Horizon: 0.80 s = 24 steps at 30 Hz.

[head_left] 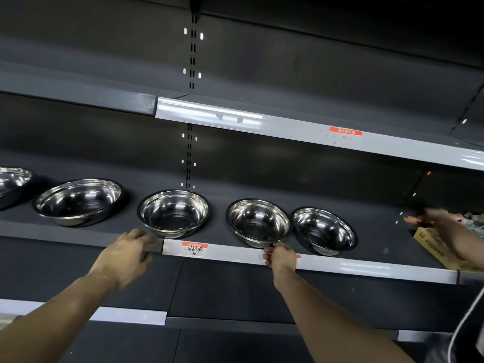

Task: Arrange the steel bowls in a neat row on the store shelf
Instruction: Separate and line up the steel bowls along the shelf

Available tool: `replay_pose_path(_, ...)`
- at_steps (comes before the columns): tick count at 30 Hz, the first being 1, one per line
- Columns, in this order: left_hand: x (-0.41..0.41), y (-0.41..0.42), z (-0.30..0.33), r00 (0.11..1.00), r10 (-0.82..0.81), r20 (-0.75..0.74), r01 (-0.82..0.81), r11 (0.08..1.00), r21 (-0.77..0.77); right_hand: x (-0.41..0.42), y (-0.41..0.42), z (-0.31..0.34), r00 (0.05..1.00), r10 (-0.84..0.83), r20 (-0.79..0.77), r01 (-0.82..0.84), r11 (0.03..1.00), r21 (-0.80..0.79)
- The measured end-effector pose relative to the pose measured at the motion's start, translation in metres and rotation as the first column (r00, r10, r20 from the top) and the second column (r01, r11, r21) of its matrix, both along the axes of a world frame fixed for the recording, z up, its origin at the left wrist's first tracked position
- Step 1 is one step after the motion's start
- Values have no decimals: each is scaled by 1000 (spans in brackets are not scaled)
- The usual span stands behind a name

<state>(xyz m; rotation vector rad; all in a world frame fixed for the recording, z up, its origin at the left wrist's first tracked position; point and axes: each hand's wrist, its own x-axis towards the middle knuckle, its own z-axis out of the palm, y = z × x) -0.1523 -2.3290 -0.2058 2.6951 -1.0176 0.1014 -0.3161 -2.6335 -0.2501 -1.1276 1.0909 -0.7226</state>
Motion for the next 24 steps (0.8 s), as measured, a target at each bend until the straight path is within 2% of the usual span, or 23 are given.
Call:
replay_pose_path(4,1,-10,3,998,-54,16,55,998,-42,-8,-5,-2,997,-80,-8,80,997,20)
replay_pose_path(10,-13,-51,15,987,-144,69,153,976,-155,-46,-48,3,891,-440,-116,432,898,-86)
replay_pose_path(16,-51,-98,13,981,-165,104,181,969,-166,-77,-120,10,924,-356,-142,354,934,-43)
replay_pose_path(24,-107,-151,10,987,-122,108,130,989,-75,-129,-174,2,932,-329,-155,310,941,-133)
